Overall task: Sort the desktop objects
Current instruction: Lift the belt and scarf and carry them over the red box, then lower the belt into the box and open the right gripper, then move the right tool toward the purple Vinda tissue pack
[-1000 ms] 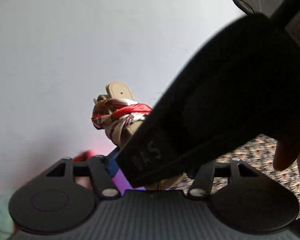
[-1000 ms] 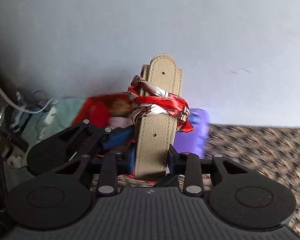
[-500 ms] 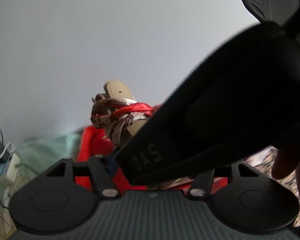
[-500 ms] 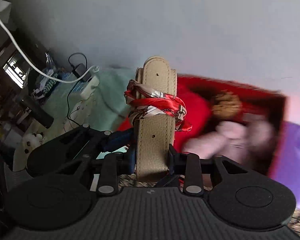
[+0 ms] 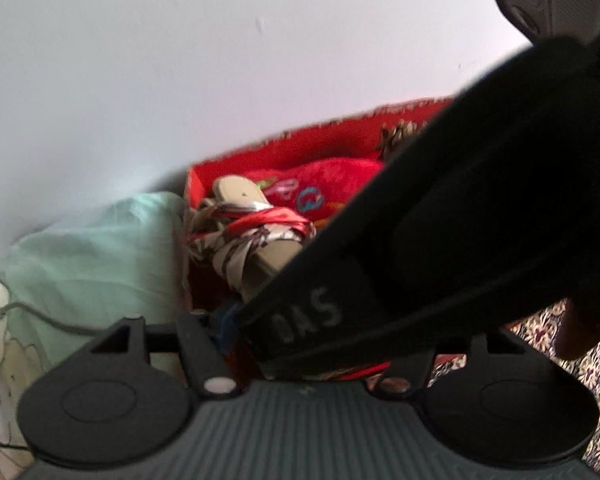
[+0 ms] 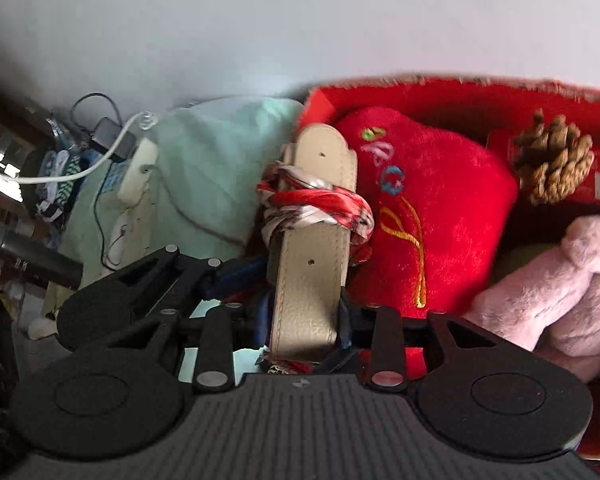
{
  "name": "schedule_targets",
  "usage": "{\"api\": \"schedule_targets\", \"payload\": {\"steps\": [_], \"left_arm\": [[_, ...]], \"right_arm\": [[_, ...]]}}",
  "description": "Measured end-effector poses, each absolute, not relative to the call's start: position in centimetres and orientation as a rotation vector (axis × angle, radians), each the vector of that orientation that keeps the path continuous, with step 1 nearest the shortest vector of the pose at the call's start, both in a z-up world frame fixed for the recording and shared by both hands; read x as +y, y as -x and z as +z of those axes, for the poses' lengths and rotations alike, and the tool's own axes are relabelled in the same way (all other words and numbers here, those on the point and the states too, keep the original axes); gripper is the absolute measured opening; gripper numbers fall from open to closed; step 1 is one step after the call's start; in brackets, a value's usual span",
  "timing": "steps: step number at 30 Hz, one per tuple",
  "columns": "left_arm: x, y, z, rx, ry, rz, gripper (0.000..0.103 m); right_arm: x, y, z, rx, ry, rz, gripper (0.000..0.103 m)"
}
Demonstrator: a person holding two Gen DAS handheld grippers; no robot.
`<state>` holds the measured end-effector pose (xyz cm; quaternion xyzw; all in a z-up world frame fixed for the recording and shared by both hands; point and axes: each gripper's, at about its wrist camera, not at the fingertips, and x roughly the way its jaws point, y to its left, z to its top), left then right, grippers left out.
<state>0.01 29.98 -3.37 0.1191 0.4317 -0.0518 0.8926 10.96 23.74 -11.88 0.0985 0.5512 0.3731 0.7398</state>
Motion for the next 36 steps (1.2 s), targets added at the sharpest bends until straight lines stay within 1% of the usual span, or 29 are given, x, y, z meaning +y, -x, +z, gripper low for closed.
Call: {"api": "schedule_targets", "payload": {"steps": [2, 4, 5, 6, 9, 14, 17, 18, 20, 21, 22, 24, 28, 33, 36], "left_arm": [[30.3, 0.1, -3.6, 0.891, -0.250, -0.119, 0.080], [30.7, 0.3, -3.6, 0.884, -0.247, -0.118, 0.089], [30.8, 0.5, -3.3, 0.879, -0.239, -0.122, 0.089], [30.9, 0.8, -3.0, 0.875, -0.231, -0.126, 0.089], [31.0, 1.9, -2.0, 0.849, -0.219, -0.135, 0.088], [30.6, 4.1, 0.5, 0.770, -0.225, -0.150, 0.088], [30.4, 2.7, 2.7, 0.743, -0.187, -0.164, 0.087], [31.4, 2.8, 3.7, 0.742, -0.168, -0.173, 0.084], [31.5, 2.6, 3.7, 0.770, -0.126, -0.187, 0.071], [31.5, 2.5, 3.6, 0.785, -0.105, -0.194, 0.060], [31.4, 1.9, 3.3, 0.804, -0.088, -0.196, 0.054], [31.2, 0.8, 2.6, 0.840, -0.055, -0.199, 0.052], [30.7, 0.5, 2.5, 0.838, -0.085, -0.175, 0.053], [29.0, -1.1, -0.7, 0.857, -0.113, -0.150, 0.054], [27.2, -1.8, -0.9, 0.896, -0.117, -0.155, 0.052]], "right_arm": [[23.6, -10.9, -12.0, 1.226, -0.238, 0.825, 0.039], [23.2, -10.7, -11.7, 1.227, -0.256, 0.838, 0.040], [23.0, -10.6, -11.4, 1.222, -0.262, 0.842, 0.040], [22.8, -10.4, -11.0, 1.213, -0.270, 0.847, 0.043], [21.1, -9.7, -9.3, 1.151, -0.277, 0.836, 0.061], [17.5, -9.3, -7.8, 1.085, -0.344, 0.766, 0.060], [15.6, -9.4, -7.7, 1.064, -0.399, 0.713, 0.057], [15.0, -9.5, -7.8, 1.059, -0.419, 0.698, 0.056], [13.9, -9.5, -7.9, 1.049, -0.456, 0.671, 0.055], [13.5, -9.5, -7.9, 1.042, -0.470, 0.657, 0.055], [13.0, -9.4, -7.9, 1.038, -0.476, 0.648, 0.055], [12.2, -9.3, -7.9, 1.030, -0.489, 0.628, 0.055], [9.9, -8.7, -8.0, 1.021, -0.517, 0.583, 0.055], [5.9, -8.3, -8.3, 1.008, -0.566, 0.507, 0.055], [4.1, -8.0, -8.0, 0.976, -0.567, 0.448, 0.056]]}}
